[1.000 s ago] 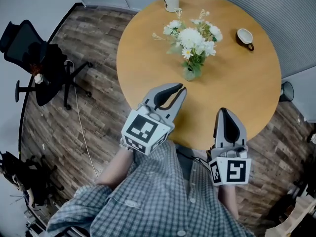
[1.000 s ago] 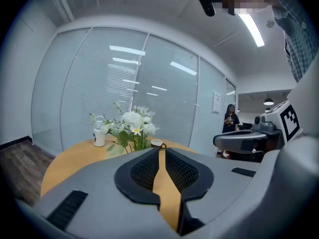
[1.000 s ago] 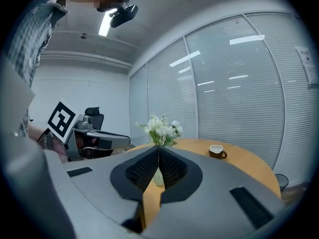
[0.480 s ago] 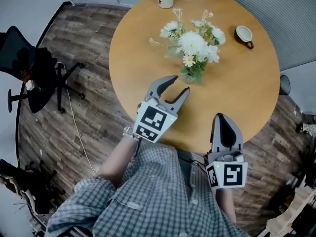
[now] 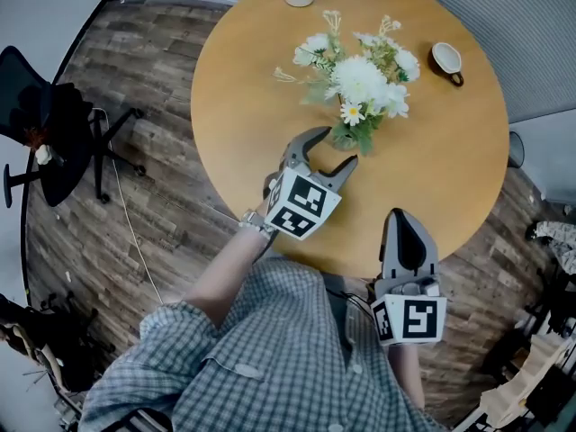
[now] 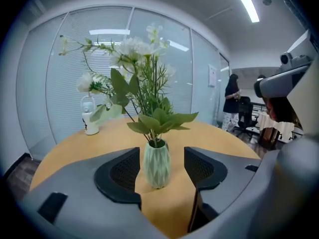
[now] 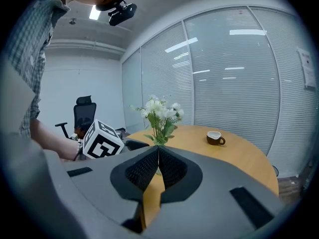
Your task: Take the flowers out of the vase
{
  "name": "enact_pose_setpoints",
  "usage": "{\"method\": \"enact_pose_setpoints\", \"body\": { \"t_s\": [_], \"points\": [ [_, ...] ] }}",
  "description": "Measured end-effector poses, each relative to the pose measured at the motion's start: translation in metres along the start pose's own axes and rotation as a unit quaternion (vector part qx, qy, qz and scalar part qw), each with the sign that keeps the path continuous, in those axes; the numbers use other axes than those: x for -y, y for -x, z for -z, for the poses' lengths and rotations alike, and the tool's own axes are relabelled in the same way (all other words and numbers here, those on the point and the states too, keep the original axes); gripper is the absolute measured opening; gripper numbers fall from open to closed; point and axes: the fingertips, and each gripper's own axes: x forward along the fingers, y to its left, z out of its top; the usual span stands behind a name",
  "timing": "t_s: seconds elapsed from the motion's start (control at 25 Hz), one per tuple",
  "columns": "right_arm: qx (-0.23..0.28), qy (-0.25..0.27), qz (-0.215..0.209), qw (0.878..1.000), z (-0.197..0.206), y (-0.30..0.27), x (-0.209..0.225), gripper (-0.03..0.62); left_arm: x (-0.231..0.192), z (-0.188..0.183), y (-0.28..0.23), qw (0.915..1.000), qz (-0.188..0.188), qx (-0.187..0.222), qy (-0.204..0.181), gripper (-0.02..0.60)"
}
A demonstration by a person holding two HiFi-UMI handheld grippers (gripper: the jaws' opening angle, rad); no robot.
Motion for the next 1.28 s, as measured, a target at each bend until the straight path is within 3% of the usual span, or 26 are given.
{"method": "enact_pose_setpoints", "body": {
  "t_s": [0.24,0.44,0.64,0.76,0.92,1.28],
  "points": [
    [-0.020,-0.001,0.009,1.000,0.014,-0.004,0.004,0.011,-0.008,0.008,-0.026,0.9999,-0.004,-0.009,0.013,0.275],
    [-0.036,-0.002,0.016,0.999,0.027,-0.007,0.010,0.011,-0.008,0.008,-0.037,0.9998,-0.016,-0.008,-0.007,0.275],
    [-0.046,-0.003,0.011,0.999,0.033,-0.013,0.008,0.011,-0.011,0.013,-0.042,0.9996,-0.023,-0.014,-0.001,0.273],
    [-0.050,-0.004,0.010,0.999,0.037,-0.016,0.008,0.011,-0.009,0.014,-0.042,0.9996,-0.022,-0.011,-0.017,0.233],
    [-0.056,-0.008,0.002,0.998,0.042,-0.021,0.007,0.011,-0.009,0.014,-0.042,0.9997,-0.021,-0.002,-0.014,0.230],
    [-0.057,0.030,0.001,0.998,0.038,-0.053,0.019,0.011,-0.010,0.015,-0.042,0.9997,-0.022,0.002,-0.014,0.229]
  ]
}}
